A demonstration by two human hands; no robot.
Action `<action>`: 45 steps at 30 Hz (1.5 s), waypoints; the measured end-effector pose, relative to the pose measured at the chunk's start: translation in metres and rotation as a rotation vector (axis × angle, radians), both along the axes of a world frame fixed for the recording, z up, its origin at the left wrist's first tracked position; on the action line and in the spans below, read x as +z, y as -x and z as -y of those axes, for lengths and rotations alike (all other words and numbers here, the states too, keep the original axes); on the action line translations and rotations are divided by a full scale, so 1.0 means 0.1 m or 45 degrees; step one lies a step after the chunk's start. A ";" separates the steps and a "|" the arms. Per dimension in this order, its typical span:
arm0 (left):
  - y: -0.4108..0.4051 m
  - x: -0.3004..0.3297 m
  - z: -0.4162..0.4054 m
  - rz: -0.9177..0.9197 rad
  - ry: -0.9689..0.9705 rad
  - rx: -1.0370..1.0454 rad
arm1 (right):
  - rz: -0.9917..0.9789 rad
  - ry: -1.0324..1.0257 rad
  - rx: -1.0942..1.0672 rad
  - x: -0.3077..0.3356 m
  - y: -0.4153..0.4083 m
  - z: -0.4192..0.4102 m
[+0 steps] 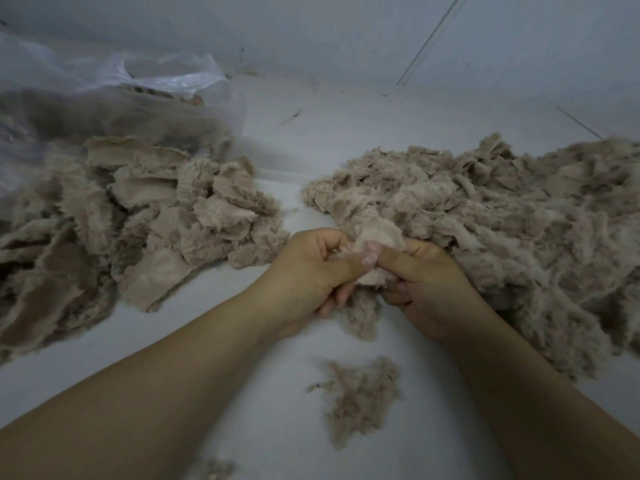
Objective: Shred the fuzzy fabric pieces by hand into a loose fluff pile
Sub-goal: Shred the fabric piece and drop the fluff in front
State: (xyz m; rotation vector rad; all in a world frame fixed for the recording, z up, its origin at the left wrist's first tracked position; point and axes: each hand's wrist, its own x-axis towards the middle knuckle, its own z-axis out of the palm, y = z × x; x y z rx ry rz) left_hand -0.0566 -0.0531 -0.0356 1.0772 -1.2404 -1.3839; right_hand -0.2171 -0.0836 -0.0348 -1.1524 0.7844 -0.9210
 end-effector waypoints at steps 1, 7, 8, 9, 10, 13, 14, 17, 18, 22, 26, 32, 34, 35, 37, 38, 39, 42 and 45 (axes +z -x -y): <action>0.00 -0.02 0.00 0.018 0.067 0.039 | 0.011 -0.020 -0.013 -0.01 0.00 0.01; -0.13 -0.04 0.12 -0.390 0.231 0.832 | 0.048 -0.111 -0.059 0.00 0.00 0.05; -0.12 -0.06 0.13 -0.318 0.184 0.838 | 0.050 -0.126 -0.068 -0.01 0.00 0.05; -0.10 -0.09 0.14 -0.161 0.159 0.801 | 0.054 -0.140 -0.076 -0.01 0.00 0.05; -0.08 -0.12 0.13 0.051 0.171 0.713 | 0.061 -0.153 -0.081 0.00 -0.01 0.05; 0.01 -0.18 0.10 0.679 0.312 0.391 | 0.102 -0.176 -0.098 -0.01 -0.01 0.05; 0.02 -0.18 0.09 0.882 0.360 0.331 | 0.107 -0.178 -0.106 -0.01 -0.01 0.05; 0.00 -0.18 0.08 1.268 0.505 0.202 | 0.107 -0.177 -0.109 -0.02 -0.01 0.06; 0.00 -0.18 0.07 1.245 0.538 0.180 | 0.111 -0.182 -0.108 -0.02 -0.01 0.06; 0.00 -0.16 0.07 0.476 0.355 0.408 | 0.086 -0.141 -0.085 -0.05 -0.01 0.06; 0.03 -0.11 0.07 0.144 0.277 0.376 | -0.013 -0.042 -0.036 -0.08 0.00 0.05; 0.03 -0.16 0.07 0.017 0.320 0.146 | -0.024 -0.028 -0.128 -0.08 -0.03 0.06; 0.03 -0.17 0.08 0.007 0.289 0.119 | -0.024 -0.040 -0.161 -0.08 -0.03 0.07; 0.02 -0.17 0.08 0.024 0.282 0.158 | -0.032 -0.035 -0.165 -0.09 -0.02 0.07; 0.00 -0.16 0.08 0.079 0.295 0.332 | -0.055 -0.025 -0.152 -0.10 -0.01 0.08; -0.02 -0.16 0.08 0.102 0.301 0.435 | -0.065 -0.031 -0.143 -0.09 -0.01 0.07; -0.04 -0.15 0.08 0.112 0.316 0.513 | -0.066 -0.026 -0.136 -0.10 0.00 0.08; -0.07 -0.10 0.08 0.101 0.353 0.651 | -0.040 -0.021 -0.116 -0.09 0.00 0.08; -0.06 -0.06 0.07 0.035 0.386 0.730 | 0.018 -0.052 -0.115 -0.08 0.00 0.09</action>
